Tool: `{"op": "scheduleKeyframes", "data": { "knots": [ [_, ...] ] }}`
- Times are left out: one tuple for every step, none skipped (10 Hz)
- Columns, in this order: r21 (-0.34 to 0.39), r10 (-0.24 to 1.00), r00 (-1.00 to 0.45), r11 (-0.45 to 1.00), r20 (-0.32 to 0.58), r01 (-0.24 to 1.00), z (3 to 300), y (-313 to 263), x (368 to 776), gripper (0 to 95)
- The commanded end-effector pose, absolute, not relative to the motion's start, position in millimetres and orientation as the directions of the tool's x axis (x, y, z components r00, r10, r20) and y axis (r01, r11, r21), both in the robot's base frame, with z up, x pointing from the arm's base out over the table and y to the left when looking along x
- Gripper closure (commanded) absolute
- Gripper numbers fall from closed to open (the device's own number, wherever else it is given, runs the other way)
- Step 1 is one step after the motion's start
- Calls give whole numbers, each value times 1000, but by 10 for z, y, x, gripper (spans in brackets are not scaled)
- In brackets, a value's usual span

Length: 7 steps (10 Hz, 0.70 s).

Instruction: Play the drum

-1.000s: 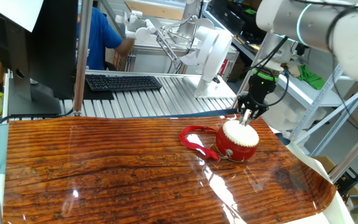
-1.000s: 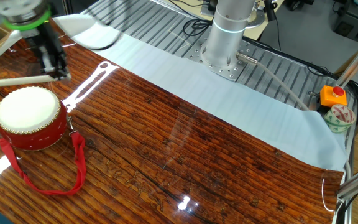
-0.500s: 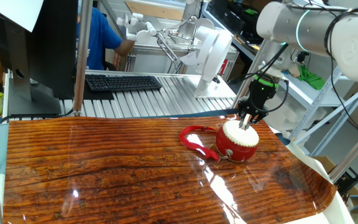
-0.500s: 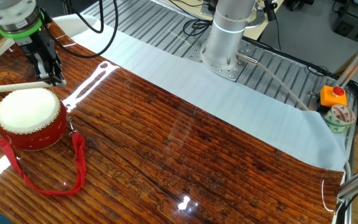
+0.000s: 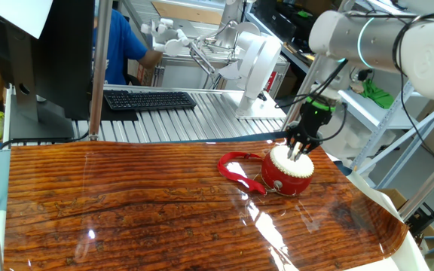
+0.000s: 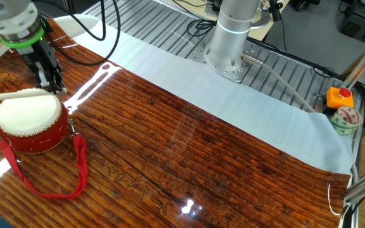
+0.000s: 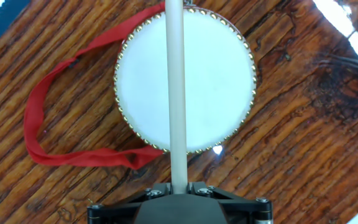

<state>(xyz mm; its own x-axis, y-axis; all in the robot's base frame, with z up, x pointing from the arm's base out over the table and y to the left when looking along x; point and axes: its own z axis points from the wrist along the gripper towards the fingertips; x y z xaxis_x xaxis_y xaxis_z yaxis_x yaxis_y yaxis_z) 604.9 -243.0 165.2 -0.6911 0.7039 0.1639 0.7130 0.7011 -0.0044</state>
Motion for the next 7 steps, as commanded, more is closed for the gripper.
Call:
{"op": "scheduleKeyframes", "data": {
  "knots": [
    [2, 702, -694, 703, 159, 712, 1606, -2431, 6045, 950],
    [10, 704, -693, 700, 156, 714, 1540, -2430, 6041, 950],
    [18, 704, -693, 699, 153, 715, 1466, -2428, 6025, 950],
    [26, 704, -693, 698, 154, 715, 1415, -2428, 6018, 950],
    [31, 705, -693, 698, 152, 716, 1378, -2429, 6015, 950],
    [33, 705, -693, 697, 150, 716, 1350, -2430, 6013, 950],
    [35, 705, -693, 697, 151, 716, 1337, -2430, 6012, 950]
  ]
}}
